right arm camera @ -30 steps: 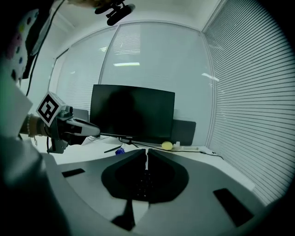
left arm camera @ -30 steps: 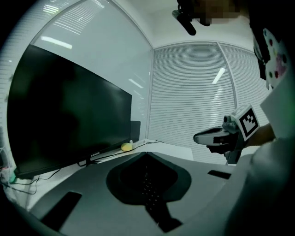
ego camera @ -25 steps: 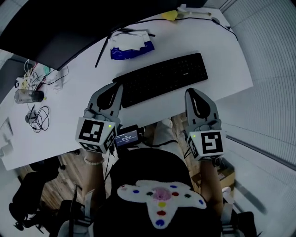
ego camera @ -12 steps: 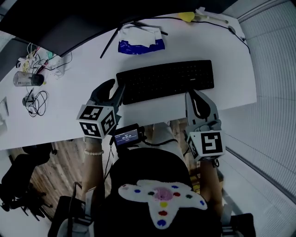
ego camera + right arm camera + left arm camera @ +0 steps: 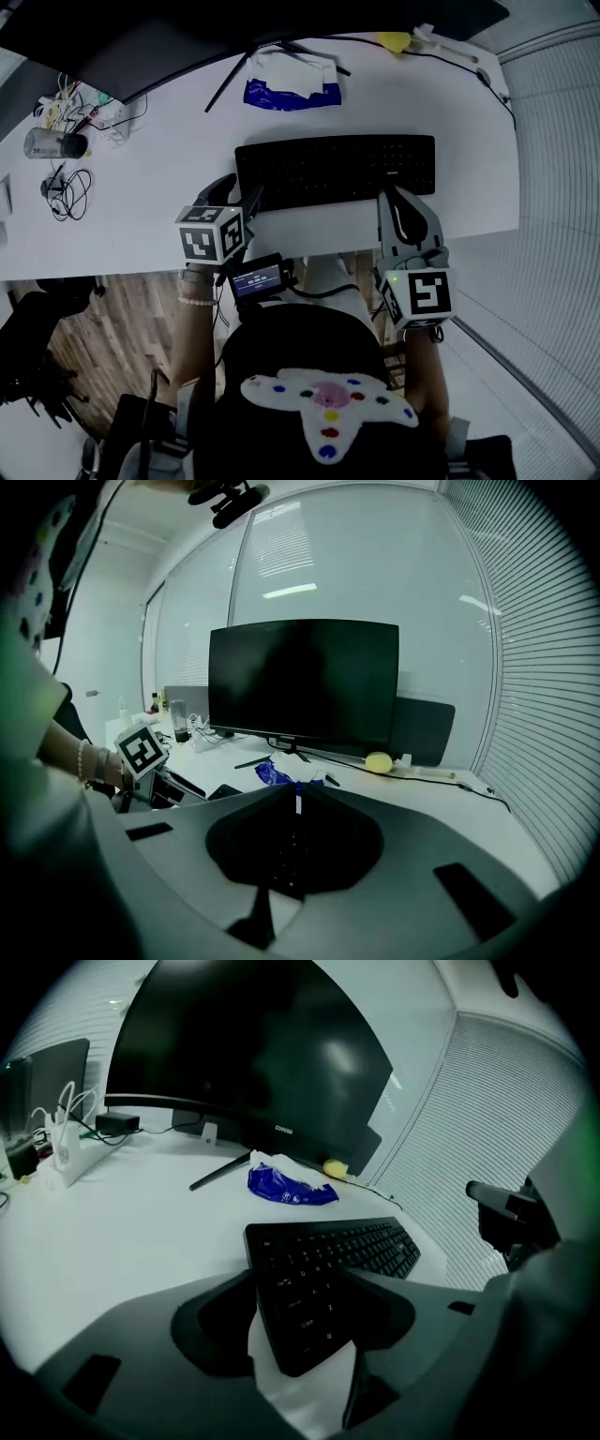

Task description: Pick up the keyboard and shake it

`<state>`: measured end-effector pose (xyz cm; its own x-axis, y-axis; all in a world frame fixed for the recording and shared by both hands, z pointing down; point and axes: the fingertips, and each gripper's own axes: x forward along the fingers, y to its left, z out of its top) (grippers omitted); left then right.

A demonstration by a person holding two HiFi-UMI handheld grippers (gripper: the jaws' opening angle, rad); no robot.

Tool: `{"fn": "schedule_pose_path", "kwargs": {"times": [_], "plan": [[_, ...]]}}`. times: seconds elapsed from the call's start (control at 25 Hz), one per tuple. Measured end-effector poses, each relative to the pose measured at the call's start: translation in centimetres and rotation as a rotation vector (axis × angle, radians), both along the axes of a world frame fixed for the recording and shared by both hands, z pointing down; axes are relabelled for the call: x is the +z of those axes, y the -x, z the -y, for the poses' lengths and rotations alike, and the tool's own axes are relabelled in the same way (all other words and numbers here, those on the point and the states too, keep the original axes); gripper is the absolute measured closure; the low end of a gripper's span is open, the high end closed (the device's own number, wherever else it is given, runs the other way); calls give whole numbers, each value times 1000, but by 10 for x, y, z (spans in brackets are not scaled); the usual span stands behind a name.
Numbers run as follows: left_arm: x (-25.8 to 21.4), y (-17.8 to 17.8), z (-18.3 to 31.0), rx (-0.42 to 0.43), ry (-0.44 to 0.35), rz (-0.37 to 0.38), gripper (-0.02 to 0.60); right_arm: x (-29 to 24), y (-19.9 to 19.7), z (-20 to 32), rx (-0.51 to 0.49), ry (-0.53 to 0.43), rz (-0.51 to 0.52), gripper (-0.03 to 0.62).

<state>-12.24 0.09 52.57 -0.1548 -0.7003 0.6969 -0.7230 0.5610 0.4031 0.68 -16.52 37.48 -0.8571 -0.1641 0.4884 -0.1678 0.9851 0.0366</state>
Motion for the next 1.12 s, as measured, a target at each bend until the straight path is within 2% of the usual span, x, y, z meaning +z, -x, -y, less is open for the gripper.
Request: {"fn": "schedule_pose_path", "kwargs": {"times": [0.16,0.48,0.8,1.08,1.12], "plan": [[14,-4,-1,-27,42,-47,324,6,0,4,-14,6,-16,551],[26,-4,0,-76,88,-65,321,14,-4,13,-18,15,-40,551],[24,-3,3,-74,124,-61,321,31,-13,29,4,42,-83,551],[28,-4,1,-88,134,-76,321,66,-33,71,49,44,-201,548],[28,-4,0,-91,133,-78,321,73,-38,79,57,48,-223,527]]}}
